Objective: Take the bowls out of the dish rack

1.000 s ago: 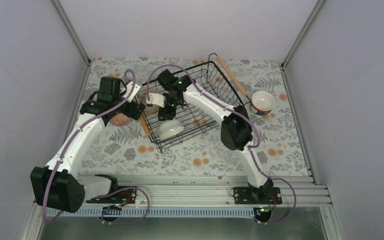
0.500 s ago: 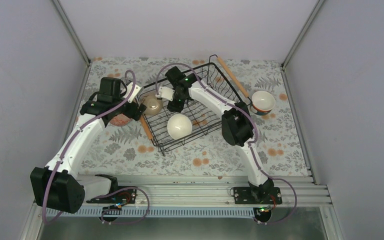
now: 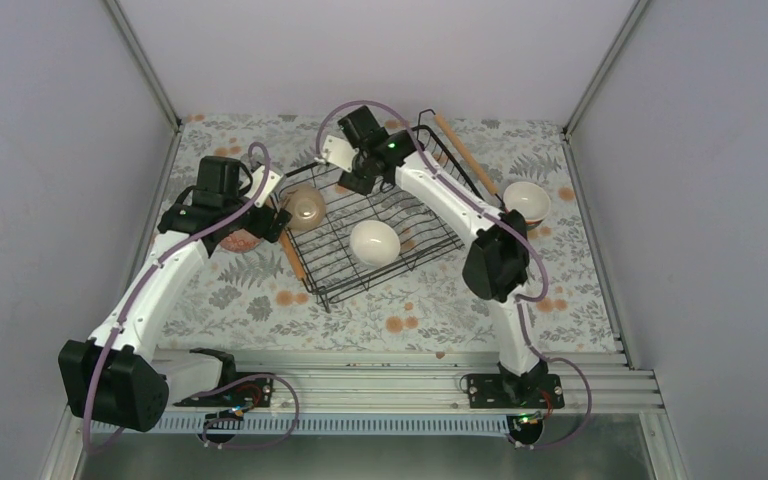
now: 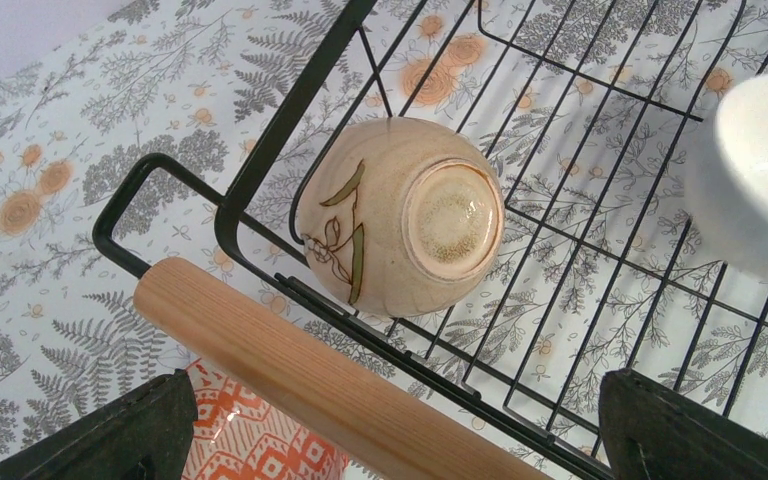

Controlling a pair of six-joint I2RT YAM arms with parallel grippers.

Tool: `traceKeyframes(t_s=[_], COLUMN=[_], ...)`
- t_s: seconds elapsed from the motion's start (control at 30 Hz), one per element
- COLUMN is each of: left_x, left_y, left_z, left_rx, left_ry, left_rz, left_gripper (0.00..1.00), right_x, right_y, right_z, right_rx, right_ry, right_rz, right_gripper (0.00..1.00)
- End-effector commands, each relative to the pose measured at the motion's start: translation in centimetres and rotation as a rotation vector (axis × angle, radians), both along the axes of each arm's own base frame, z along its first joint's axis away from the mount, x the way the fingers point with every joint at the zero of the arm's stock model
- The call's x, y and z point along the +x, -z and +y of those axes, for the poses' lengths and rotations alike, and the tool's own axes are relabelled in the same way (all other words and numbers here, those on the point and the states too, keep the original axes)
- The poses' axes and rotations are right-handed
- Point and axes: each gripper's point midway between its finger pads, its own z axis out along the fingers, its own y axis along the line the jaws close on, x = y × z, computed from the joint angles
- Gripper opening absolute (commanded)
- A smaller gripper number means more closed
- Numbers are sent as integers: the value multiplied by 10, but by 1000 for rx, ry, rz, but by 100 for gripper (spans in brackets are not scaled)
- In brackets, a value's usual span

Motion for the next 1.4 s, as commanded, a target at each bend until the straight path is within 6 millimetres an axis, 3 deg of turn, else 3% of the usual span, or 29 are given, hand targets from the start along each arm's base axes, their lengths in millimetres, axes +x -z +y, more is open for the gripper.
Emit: traceKeyframes(t_s=[0.0, 0.1, 0.23, 0.63, 0.9, 1.17, 1.37], left_x=[-3, -4, -5, -5, -5, -4, -5], left_y=[-2, -3, -4, -4, -4, -6, -8], left_z=[2, 1, 1, 0, 0, -1, -1], left_rx=[-1, -4, -8, -7, -8, -11, -13], left_ry=[2, 7, 10, 14, 16, 17, 20], left_rz=[-7, -8, -12, -11, -12, -14, -17], left_gripper=[100, 100, 100, 100, 100, 100, 100], right_x=[-11, -24, -46, -86, -89, -68, -60], right_y=[-26, -20, 6, 54, 86, 104, 97], right_z=[-33, -44, -55, -64, -64, -50, -44], right_rx=[-28, -27, -61, -104, -136, -120, -94], right_ry=[41, 23, -2, -44, -28, 11, 36], right_rz=[21, 96, 228, 418, 486, 413, 379], right_gripper=[62, 61, 58, 53, 47, 40, 11])
